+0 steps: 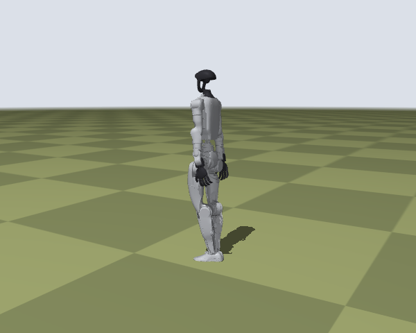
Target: Walk run
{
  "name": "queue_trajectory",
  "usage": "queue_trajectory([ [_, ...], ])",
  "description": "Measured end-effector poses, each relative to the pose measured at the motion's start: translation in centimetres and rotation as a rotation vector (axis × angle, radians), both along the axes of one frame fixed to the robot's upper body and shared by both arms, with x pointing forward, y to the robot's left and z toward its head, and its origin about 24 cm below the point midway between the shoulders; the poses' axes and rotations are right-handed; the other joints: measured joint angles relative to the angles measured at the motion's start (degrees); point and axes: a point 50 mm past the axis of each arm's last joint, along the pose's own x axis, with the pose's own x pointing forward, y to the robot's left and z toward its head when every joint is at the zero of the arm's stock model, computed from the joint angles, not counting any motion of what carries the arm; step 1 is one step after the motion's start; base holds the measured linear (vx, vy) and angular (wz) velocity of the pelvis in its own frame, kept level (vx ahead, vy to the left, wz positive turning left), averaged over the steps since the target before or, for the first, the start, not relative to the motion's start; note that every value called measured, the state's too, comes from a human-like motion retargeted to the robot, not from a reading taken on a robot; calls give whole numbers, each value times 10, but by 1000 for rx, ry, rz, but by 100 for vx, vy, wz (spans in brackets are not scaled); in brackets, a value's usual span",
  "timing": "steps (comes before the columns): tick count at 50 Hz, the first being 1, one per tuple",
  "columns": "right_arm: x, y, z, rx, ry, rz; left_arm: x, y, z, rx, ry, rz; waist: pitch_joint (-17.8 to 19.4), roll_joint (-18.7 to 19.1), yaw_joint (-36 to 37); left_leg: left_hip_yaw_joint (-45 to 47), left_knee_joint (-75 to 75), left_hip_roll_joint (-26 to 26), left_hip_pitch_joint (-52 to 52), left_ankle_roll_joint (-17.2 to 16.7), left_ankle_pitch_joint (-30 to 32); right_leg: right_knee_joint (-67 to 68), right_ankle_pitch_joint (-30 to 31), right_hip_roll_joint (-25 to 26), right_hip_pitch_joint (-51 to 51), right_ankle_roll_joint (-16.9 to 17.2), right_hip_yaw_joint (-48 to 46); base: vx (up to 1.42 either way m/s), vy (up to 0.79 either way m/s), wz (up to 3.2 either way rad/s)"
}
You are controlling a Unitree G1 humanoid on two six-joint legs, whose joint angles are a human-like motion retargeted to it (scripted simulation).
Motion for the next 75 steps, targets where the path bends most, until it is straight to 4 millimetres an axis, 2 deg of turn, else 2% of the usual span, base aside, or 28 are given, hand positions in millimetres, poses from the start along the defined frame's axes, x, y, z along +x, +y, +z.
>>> queue_trajectory([
  [6, -7, -6, 1, -38, 39, 46, 19, -3, -3, -11, -74, -93, 0, 5, 9, -4, -28, 0, 17, -5, 5, -4, -4, 6, 7, 3, 11, 2, 0, -2],
  [12, 2, -1, -1, -35, -24, -37, 39, -2, -4, -57, -130, -144, 8, 7, 7, -6, -16, 6, 3, -7, 1, -4, -11, 7, 5, 5, -7, -1, -4, 26],
  [16, 0, 3, -1, -73, -41, -41, 37, 3, -3, -40, -127, -151, 8, 3, 12, -20, -3, 4, -2, -9, -12, -3, -20, 4, 5, 4, -7, 4, -6, 4],
  [21, 8, 1, -1, -148, -50, -35, 26, 7, -2, -19, -95, -139, 14, 3, 7, -10, 38, 10, -20, -19, -33, 7, -36, -5, 0, 3, -5, -1, 0, 1],
  [23, 20, -1, -1, -174, -62, -42, 23, 7, -2, -57, -77, -154, 21, -5, 14, -3, 91, 4, -50, -31, -33, 18, -46, -24, -11, 4, 1, -11, 2, -16],
  [28, 56, -4, -2, -158, -127, 8, 20, 14, 0, -103, -43, -217, 28, -33, 33, 18, 250, 1, -145, -48, 22, 17, -56, -57, -21, 10, -4, 0, -6, 18],
  [30, 74, -6, -1, -158, -169, 21, 15, 14, 1, -103, -28, -234, 30, -32, 51, 28, 297, 15, -182, -55, 10, 9, -55, -57, -16, 18, -9, 8, -4, 25],
  [33, 104, -1, 1, -132, -273, 42, 0, 11, 2, -114, 10, -185, 27, -19, 62, 35, 265, 25, -221, -67, -12, 6, -58, -39, -15, 21, -6, 19, -6, -14],
  [35, 123, 6, 3, -98, -353, 63, -11, 10, 4, -125, 42, -126, 28, -13, 59, 35, 212, 23, -242, -61, -22, 7, -64, -27, -9, 21, 2, 27, -7, -31],
  [38, 145, 12, 8, -46, -453, 94, -22, 10, 6, -127, 82, -79, 35, -11, 63, 34, 124, 12, -260, -32, 2, 7, -78, -17, 8, 23, 11, 35, -6, -17],
  [40, 155, 13, 10, -25, -488, 111, -24, 12, 7, -122, 97, -85, 37, -14, 66, 20, 88, 0, -274, -11, 15, 5, -86, -17, 20, 30, 8, 33, -5, 25],
  [42, 159, 12, 12, -25, -488, 137, -23, 14, 7, -120, 100, -106, 33, -14, 61, -9, 75, -10, -291, -6, 16, 0, -92, -11, 34, 42, -6, 44, -2, 42],
  [45, 153, 12, 10, -31, -461, 172, -19, 16, 7, -124, 93, -126, 28, -17, 52, -36, 91, -17, -292, 5, 35, -1, -98, -4, 51, 54, -14, 51, 1, 23],
  [50, 116, 9, 2, -28, -330, 194, -8, 17, 5, -107, 60, -153, 17, -42, 79, 1, 151, -4, -288, 27, 40, 22, -70, -23, 80, 90, 1, 62, 0, -39],
  [53, 83, 4, -2, -39, -226, 188, 3, 17, 3, -82, 25, -160, 3, -46, 86, -5, 154, 0, -258, 31, 5, 69, 20, -37, 83, 114, -7, 72, 4, -17],
  [56, 55, -2, -2, -65, -151, 179, 14, 13, 1, -66, -17, -151, -8, -21, 73, -20, 128, 19, -212, 34, -13, 151, 131, -31, 67, 102, -6, 68, 4, -21],
  [58, 39, -8, -2, -93, -103, 162, 23, 13, 0, -60, -47, -149, -13, 5, 64, -29, 119, 43, -184, 37, -28, 239, 183, -31, 41, 85, -22, 60, 3, -41],
  [60, 28, -14, 0, -119, -63, 146, 34, 15, 0, -53, -76, -155, -13, 24, 61, -28, 118, 65, -166, 36, -42, 322, 172, -41, 13, 66, -43, 48, 1, -47],
  [62, 11, -23, 3, -155, 13, 144, 54, 22, 1, -32, -126, -183, -8, 41, 47, -33, 109, 80, -142, 36, -55, 416, 123, -75, -33, 30, -94, 59, -1, -23],
  [65, -7, -30, 6, -161, 92, 153, 83, 29, 4, -6, -186, -219, -1, 42, 33, -28, 83, 75, -111, 37, -61, 460, 81, -114, -105, -6, -132, 46, -4, -9],
  [69, -25, -28, 9, -104, 147, 134, 114, 40, 11, 18, -246, -242, 4, 21, 5, -28, 42, 39, -75, 40, -62, 375, 47, -130, -196, 6, -124, 38, -9, 18],
  [73, -35, -17, 8, -62, 146, 67, 151, 53, 21, 71, -350, -279, 14, -9, -31, -40, 12, -7, -31, 37, -72, 204, 36, -124, -283, 27, -49, 41, -13, 43],
  [75, -36, -8, 7, -49, 135, 21, 169, 59, 27, 101, -410, -298, 16, -18, -38, -40, 4, -17, -10, 30, -80, 135, 26, -111, -322, 24, -1, 61, -23, 18],
])
